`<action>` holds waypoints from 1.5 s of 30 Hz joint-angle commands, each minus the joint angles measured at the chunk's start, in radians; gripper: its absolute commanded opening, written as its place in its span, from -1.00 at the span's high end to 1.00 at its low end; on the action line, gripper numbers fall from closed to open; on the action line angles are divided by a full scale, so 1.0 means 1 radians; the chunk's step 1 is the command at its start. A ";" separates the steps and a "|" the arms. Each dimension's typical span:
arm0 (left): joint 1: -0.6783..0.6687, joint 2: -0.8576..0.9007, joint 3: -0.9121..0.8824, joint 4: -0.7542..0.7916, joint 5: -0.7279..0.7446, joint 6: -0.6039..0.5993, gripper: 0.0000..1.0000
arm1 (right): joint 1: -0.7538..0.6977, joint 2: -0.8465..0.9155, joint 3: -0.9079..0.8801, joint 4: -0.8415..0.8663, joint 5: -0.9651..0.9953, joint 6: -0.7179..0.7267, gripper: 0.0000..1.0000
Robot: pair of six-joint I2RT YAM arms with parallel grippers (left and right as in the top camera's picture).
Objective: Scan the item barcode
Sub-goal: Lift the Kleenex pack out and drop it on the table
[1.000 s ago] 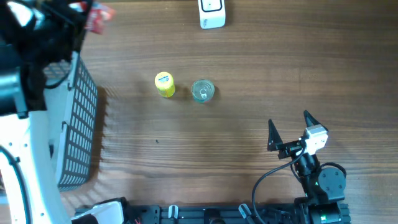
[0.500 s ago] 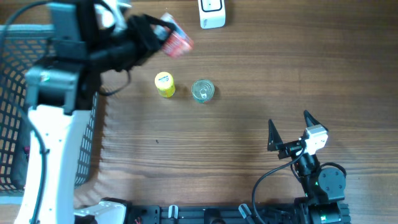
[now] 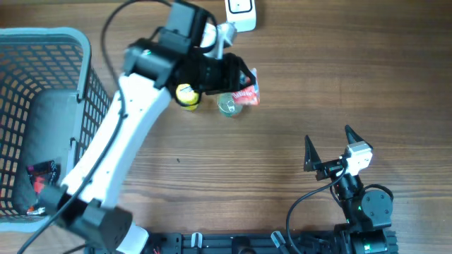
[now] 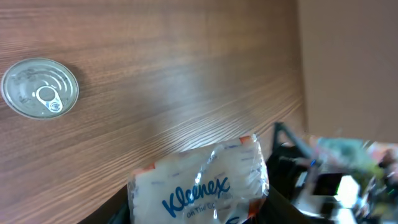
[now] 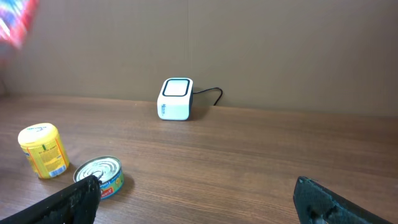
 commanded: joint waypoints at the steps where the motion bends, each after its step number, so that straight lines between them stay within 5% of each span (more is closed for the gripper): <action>1: -0.021 0.082 0.014 -0.018 0.010 0.188 0.05 | 0.004 -0.001 -0.001 0.006 0.013 -0.006 -1.00; 15: -0.042 0.278 0.013 -0.094 0.297 0.632 0.10 | 0.004 -0.001 -0.001 0.006 0.013 -0.006 -1.00; 32: -0.042 0.360 -0.023 -0.062 0.305 0.711 0.16 | 0.004 -0.001 -0.001 0.006 0.013 -0.006 -1.00; 39: -0.042 0.441 -0.109 0.044 0.430 0.711 0.14 | 0.004 -0.001 -0.001 0.006 0.013 -0.006 -1.00; 43: -0.042 0.489 -0.169 0.141 0.541 0.710 0.01 | 0.004 -0.001 -0.001 0.006 0.013 -0.007 -1.00; 45: -0.042 0.492 -0.188 0.167 0.566 0.710 -0.32 | 0.004 -0.001 -0.001 0.006 0.013 -0.006 -1.00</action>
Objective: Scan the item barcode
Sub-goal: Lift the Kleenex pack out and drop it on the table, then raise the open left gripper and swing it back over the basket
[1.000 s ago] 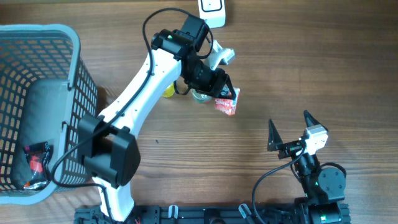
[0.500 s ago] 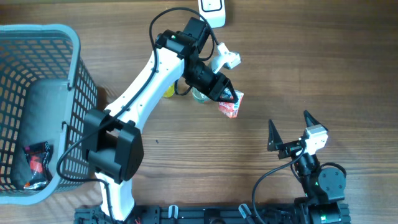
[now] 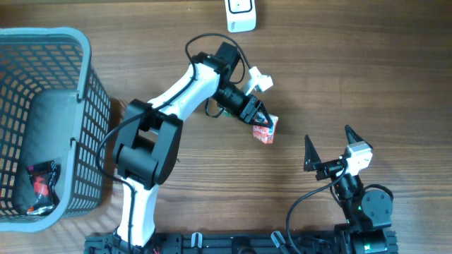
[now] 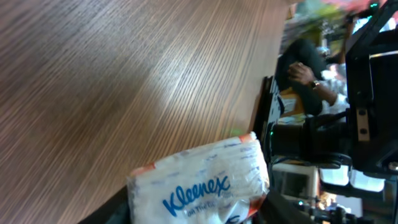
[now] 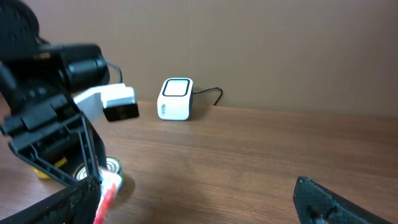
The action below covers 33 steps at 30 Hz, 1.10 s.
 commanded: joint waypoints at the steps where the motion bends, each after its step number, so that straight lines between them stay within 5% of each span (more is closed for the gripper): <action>1: -0.002 0.023 -0.048 0.047 0.133 0.013 -0.56 | 0.004 -0.001 -0.001 0.006 0.013 -0.006 -1.00; 3: -0.002 0.023 -0.050 0.048 0.134 0.013 -0.96 | 0.004 -0.001 -0.001 0.005 0.013 -0.006 -1.00; 4: -0.002 0.023 -0.050 0.050 0.136 0.013 -1.00 | 0.004 -0.001 -0.001 0.006 0.013 -0.006 -1.00; 18: 0.052 0.014 0.005 0.070 0.155 -0.140 -1.00 | 0.004 -0.001 -0.001 0.005 0.013 -0.006 -1.00; 26: 0.055 -0.076 0.166 0.069 -0.067 -0.326 -1.00 | 0.004 -0.001 -0.001 0.006 0.013 -0.006 -1.00; 33: 0.055 -0.235 0.262 0.069 -0.431 -0.599 -1.00 | 0.004 -0.001 -0.001 0.006 0.013 -0.006 -1.00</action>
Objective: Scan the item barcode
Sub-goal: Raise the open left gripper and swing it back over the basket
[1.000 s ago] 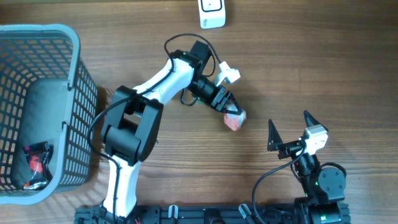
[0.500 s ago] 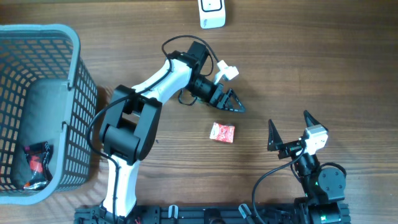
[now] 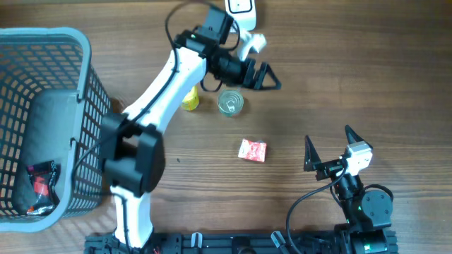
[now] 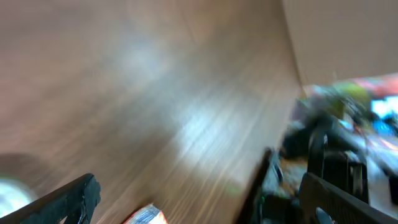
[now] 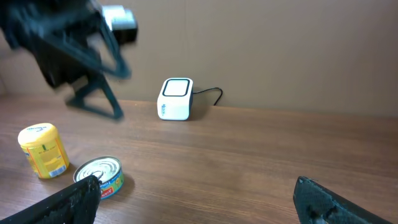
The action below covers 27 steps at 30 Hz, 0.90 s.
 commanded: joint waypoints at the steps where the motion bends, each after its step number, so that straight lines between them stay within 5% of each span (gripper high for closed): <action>1: 0.004 -0.153 0.065 -0.002 -0.312 -0.227 -1.00 | 0.004 -0.001 -0.001 0.006 0.013 -0.006 -1.00; 16: 0.130 -0.615 0.066 -0.171 -0.924 -0.438 -1.00 | 0.004 -0.001 -0.001 0.006 0.013 -0.006 -1.00; 22: 0.304 -0.773 0.066 -0.175 -1.196 -0.512 -1.00 | 0.004 -0.001 -0.001 0.006 0.013 -0.006 -1.00; 27: 0.530 -0.805 0.066 -0.254 -1.286 -0.510 -1.00 | 0.004 -0.001 -0.001 0.006 0.013 -0.006 -1.00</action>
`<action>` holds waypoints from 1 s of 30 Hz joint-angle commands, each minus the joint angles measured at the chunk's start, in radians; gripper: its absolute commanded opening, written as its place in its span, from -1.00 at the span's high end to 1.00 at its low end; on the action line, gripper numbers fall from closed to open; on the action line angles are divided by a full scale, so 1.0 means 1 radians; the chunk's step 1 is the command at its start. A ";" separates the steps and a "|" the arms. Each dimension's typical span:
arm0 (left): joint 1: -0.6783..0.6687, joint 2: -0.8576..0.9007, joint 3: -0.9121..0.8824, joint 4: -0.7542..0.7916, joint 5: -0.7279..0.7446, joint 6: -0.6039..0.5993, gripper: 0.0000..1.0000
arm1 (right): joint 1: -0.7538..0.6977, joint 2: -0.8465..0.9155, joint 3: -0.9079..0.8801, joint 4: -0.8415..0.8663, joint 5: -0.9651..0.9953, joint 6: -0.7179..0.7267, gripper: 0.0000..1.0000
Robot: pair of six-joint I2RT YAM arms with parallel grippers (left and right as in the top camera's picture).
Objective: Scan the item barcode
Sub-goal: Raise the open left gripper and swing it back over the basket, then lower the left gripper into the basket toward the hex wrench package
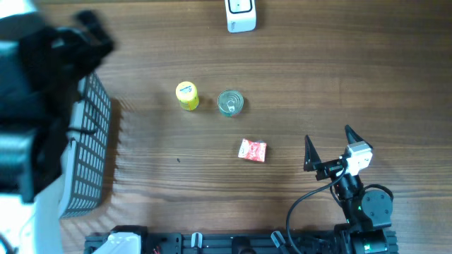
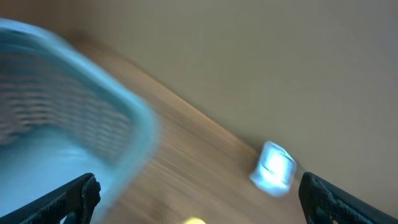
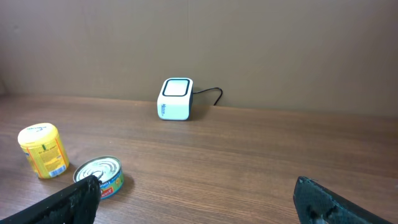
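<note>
A small red and white tissue pack (image 1: pixel 253 150) lies flat on the wooden table, right of centre. The white barcode scanner (image 1: pixel 240 17) stands at the far edge; it shows too as the scanner (image 3: pixel 176 98) and, blurred, as the scanner (image 2: pixel 273 167). My left arm (image 1: pixel 42 77) is a blurred mass high over the basket at the left. My left gripper (image 2: pixel 199 199) is open and holds nothing. My right gripper (image 1: pixel 329 139) rests open at the near right, well apart from the pack.
A yellow can (image 1: pixel 187 95) and a flat tuna can (image 1: pixel 230 102) stand side by side between scanner and pack. The blue mesh basket (image 1: pixel 88 141) fills the left side, mostly hidden by my left arm. A cable runs from the scanner (image 3: pixel 208 93).
My left arm has moved from beside the scanner to the far left, over the basket, its gripper still open. The tissue pack, the cans and my right arm have not moved.
My left gripper held the tissue pack up near the cans and scanner. Then it held the pack low over the middle of the table. Then the pack lay on the table and the gripper stood open near the scanner. Now the arm is over the basket.
</note>
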 commanded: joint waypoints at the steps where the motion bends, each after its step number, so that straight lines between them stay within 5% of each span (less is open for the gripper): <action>1: 0.196 0.011 0.003 -0.077 -0.141 -0.027 -1.00 | 0.004 -0.001 -0.001 0.006 0.013 -0.006 -1.00; 13: 0.574 0.232 0.000 -0.359 -0.130 -0.018 -1.00 | 0.004 -0.001 -0.001 0.006 0.013 -0.006 -1.00; 16: 0.593 0.272 0.000 -0.367 -0.089 0.019 -0.79 | 0.004 -0.001 -0.001 0.006 0.013 -0.006 -1.00; 18: 0.593 0.278 -0.001 -0.322 -0.062 0.129 -0.63 | 0.004 -0.001 -0.001 0.006 0.013 -0.006 -1.00; 24: 0.592 0.166 -0.001 -0.071 0.054 0.211 -1.00 | 0.004 -0.001 -0.001 0.006 0.013 -0.006 -1.00; 30: 0.592 -0.004 -0.001 0.274 0.163 0.381 -1.00 | 0.004 -0.001 -0.001 0.006 0.013 -0.006 -1.00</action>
